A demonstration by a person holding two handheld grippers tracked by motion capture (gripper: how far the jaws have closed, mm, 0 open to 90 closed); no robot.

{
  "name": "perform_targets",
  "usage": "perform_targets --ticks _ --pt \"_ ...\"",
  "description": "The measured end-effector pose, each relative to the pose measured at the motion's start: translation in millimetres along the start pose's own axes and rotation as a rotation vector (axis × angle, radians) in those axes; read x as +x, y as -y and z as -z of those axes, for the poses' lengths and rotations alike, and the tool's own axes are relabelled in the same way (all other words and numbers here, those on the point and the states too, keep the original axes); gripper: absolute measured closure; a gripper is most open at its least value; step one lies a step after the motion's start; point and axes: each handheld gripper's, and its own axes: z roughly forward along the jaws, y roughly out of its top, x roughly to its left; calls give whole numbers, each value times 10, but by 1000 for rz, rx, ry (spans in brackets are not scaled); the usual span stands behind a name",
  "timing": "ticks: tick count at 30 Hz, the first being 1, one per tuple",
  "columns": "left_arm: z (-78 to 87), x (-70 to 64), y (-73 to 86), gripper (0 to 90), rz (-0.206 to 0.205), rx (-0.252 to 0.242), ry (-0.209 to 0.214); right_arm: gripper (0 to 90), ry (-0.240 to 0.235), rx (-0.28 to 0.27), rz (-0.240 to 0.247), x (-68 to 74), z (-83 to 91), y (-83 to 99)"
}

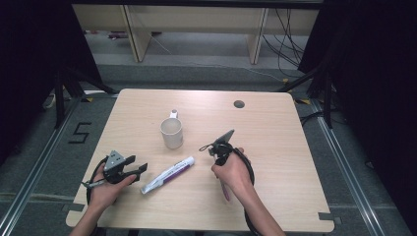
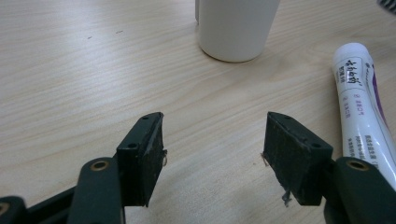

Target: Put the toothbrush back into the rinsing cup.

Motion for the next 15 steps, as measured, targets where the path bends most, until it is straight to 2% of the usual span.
perform_targets --ticks 2,3,4,5,6,7,8,9,11,13,14,15 --pt "1 0 0 375 -2 0 -1 825 -15 -46 23 -87 53 28" --pt "0 -1 0 375 -5 1 -1 825 -15 -130 76 -190 63 66" --pt "0 -4 0 375 -5 1 -1 825 -15 -130 76 -190 63 66" --pt "-3 -3 0 375 -6 1 4 825 -21 -140 49 -203 92 94" --pt "-2 -4 0 375 -9 2 2 826 -21 -152 56 -237 111 117" --pt "-2 -5 -1 375 -9 3 0 826 -35 -160 -4 -265 170 175" --pt "-2 -5 -1 375 -9 3 -1 825 -49 -185 -2 -289 188 197" --pt "-1 -5 0 375 -6 1 -2 825 -49 -185 -2 -289 188 197" --pt "4 0 1 375 -2 -3 -6 826 -68 -224 -20 -343 231 250" --pt "6 13 2 375 2 -9 1 826 -74 -279 -2 -410 249 299" --pt "8 15 3 375 5 -11 1 826 -95 -311 17 -448 259 337" --pt "12 13 3 375 10 -11 -3 826 -97 -322 18 -469 263 356"
